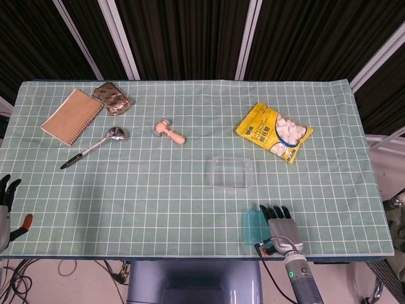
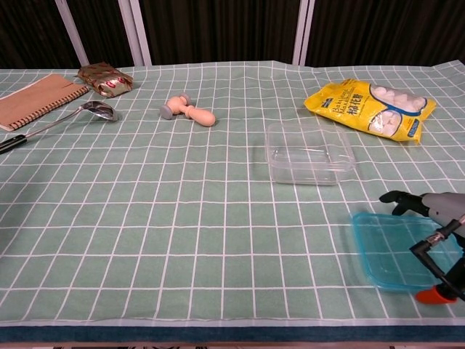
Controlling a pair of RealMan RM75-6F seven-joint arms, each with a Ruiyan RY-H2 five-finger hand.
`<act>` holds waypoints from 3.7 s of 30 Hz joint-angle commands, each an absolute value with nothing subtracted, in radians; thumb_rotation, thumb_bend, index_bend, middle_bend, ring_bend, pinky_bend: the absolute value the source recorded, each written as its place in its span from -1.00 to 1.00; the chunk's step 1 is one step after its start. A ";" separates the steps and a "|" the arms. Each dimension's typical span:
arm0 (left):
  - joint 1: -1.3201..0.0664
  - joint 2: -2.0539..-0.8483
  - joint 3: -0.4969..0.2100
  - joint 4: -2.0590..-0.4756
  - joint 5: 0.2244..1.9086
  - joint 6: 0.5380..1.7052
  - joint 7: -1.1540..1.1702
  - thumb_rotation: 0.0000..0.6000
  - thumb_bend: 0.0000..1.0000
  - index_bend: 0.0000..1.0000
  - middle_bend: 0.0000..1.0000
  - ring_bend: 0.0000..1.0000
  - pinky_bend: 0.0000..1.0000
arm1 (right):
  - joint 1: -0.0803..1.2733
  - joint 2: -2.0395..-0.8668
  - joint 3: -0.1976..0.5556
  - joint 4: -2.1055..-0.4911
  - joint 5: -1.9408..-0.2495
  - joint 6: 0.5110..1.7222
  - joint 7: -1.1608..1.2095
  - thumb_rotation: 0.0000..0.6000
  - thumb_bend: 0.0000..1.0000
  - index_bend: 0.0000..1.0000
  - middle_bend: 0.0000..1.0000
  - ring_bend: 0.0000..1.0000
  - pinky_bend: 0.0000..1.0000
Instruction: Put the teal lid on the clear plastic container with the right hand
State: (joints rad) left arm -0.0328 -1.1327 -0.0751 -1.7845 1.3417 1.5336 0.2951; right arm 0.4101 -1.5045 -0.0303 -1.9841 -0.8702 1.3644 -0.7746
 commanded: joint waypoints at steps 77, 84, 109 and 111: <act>-0.045 -1.130 -0.095 -1.801 1.271 1.507 0.306 1.00 -0.37 -0.79 -1.00 -1.00 -1.00 | 1.105 -1.366 0.295 -1.752 0.002 1.081 -0.940 1.00 -0.63 -1.00 -0.12 -0.86 -1.00; -0.047 -1.125 -0.095 -1.804 1.265 1.501 0.301 1.00 -0.37 -0.79 -1.00 -1.00 -1.00 | 1.125 -1.420 0.295 -1.728 -0.005 1.112 -0.916 1.00 -0.63 -1.00 -0.12 -0.87 -1.00; -0.053 -1.115 -0.096 -1.809 1.249 1.488 0.287 1.00 -0.37 -0.79 -1.00 -1.00 -1.00 | 1.158 -1.511 0.315 -1.692 0.015 1.156 -0.918 1.00 -0.63 -1.00 -0.11 -0.87 -1.00; -0.053 -1.114 -0.097 -1.810 1.249 1.489 0.286 1.00 -0.36 -0.79 -1.00 -1.00 -1.00 | 1.161 -1.521 0.312 -1.681 0.015 1.158 -0.921 1.00 -0.63 -1.00 -0.11 -0.87 -1.00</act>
